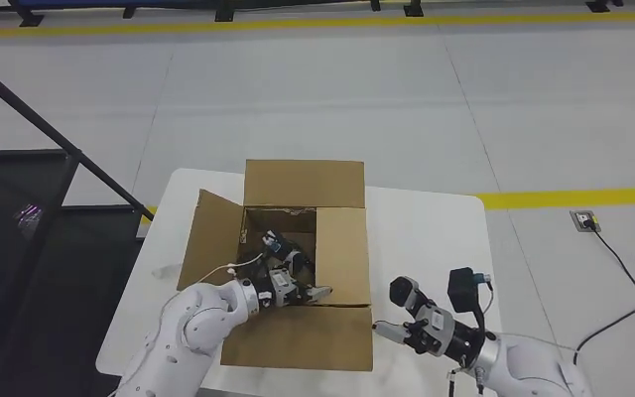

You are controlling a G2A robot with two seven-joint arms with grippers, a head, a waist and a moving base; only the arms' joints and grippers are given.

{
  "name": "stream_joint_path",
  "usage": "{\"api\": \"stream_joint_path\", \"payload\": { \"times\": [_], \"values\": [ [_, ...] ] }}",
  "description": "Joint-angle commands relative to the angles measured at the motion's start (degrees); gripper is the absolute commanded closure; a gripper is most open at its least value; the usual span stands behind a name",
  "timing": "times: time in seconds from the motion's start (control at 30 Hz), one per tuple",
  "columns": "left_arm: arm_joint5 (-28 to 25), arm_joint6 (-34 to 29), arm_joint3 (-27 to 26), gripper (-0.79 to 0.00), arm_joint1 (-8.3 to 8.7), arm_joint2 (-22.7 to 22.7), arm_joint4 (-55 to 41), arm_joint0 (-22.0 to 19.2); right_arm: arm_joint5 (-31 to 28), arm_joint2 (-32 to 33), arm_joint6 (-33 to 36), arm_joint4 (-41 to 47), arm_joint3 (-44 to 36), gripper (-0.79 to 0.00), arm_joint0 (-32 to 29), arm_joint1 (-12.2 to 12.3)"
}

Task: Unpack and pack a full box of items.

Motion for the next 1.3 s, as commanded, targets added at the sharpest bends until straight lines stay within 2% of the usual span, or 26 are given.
{"api": "stream_joint_path", "payload": {
  "times": [0.0,0.2,0.53,0.77,0.9,1.1,1.27],
  "values": [
    [0.28,-1.36,0.86,-0.785,-0.13,0.58,-1.72,-0.66,0.08,-0.15,0.10,0.16,0.31,-0.785,0.34,0.13],
    [0.66,-5.19,4.19,-0.785,-0.74,2.97,-7.52,-2.88,0.27,-0.61,0.28,0.73,0.87,-0.785,1.12,0.59],
    [-3.57,-9.46,7.83,-0.785,-1.42,5.14,-19.24,-5.62,0.44,-0.60,-0.41,1.05,1.00,-0.785,0.61,1.33],
    [-5.29,-9.83,4.73,-0.785,-1.01,3.93,-22.67,-5.08,0.34,-0.97,-1.85,1.02,0.97,-0.785,0.24,1.74],
    [-4.94,-9.25,1.83,-0.785,-0.92,3.77,-23.75,-4.54,-0.02,-0.71,-4.84,0.76,1.09,-0.785,-0.34,1.85],
    [-3.91,-8.41,-0.43,-0.785,-1.37,5.78,-23.74,-5.46,-0.81,1.16,-9.65,0.03,0.52,-0.785,-3.26,2.08],
    [-4.09,-5.97,-1.14,-0.785,-2.16,8.44,-22.07,-7.21,-2.19,4.21,-16.03,-0.84,-0.45,-0.785,-8.17,2.19]
  ]
}}
